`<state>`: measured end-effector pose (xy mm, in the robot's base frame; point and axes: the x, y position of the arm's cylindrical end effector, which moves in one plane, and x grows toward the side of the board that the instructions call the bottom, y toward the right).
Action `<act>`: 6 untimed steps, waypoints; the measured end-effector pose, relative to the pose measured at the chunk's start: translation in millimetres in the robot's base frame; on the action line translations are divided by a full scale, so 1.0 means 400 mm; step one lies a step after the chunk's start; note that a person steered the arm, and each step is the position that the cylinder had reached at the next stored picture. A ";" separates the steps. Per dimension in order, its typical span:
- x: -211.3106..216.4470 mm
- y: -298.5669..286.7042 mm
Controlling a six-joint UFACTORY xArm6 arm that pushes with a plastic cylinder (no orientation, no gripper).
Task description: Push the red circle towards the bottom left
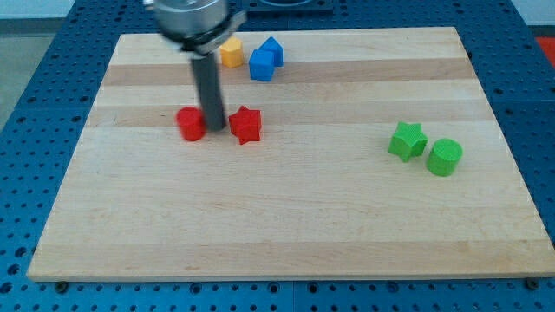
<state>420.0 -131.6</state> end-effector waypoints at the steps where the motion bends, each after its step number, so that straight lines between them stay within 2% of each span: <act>1: 0.120 -0.139; 3: -0.054 -0.003; 4: -0.107 -0.116; 5: -0.058 -0.193; 6: 0.061 -0.152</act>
